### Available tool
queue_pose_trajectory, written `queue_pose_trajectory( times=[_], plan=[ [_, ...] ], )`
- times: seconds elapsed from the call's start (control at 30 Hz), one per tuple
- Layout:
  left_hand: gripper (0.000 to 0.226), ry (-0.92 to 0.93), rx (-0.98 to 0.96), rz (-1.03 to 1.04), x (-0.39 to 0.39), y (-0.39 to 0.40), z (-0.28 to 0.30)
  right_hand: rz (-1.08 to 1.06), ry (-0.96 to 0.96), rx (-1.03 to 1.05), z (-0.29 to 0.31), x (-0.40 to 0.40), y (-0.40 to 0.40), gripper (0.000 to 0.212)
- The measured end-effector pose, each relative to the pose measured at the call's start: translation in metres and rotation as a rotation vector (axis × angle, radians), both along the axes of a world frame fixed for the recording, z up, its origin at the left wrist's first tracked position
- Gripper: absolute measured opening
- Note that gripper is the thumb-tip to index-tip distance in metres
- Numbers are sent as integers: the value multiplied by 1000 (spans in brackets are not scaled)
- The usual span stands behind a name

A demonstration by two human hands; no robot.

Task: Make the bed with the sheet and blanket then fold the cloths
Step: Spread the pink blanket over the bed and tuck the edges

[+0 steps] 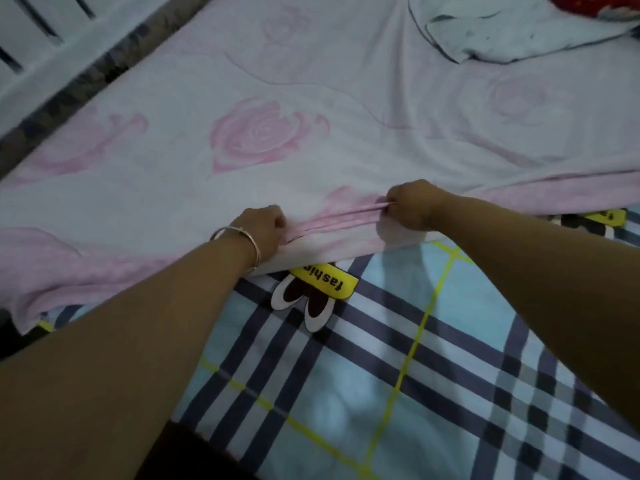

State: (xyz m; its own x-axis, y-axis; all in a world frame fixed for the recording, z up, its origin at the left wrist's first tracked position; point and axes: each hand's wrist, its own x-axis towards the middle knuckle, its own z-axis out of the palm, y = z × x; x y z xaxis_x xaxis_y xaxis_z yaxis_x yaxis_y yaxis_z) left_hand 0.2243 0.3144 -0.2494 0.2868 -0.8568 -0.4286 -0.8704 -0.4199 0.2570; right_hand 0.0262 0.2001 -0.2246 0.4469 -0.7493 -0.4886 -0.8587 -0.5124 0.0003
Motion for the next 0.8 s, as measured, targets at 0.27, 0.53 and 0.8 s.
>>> queue_pose_trajectory(
  times=[0.27,0.53,0.8],
  plan=[
    [38,-75,-372,-365,-38,2,-19,62,-193,-262,-18,-16,16,25],
    [29,-460,-221,-204,-56,-27,-26,58,-130,-340,-39,-26,11,32],
    [11,223,-298,88,-66,-6,4,-49,-264,129,-21,-43,8,33]
  ],
)
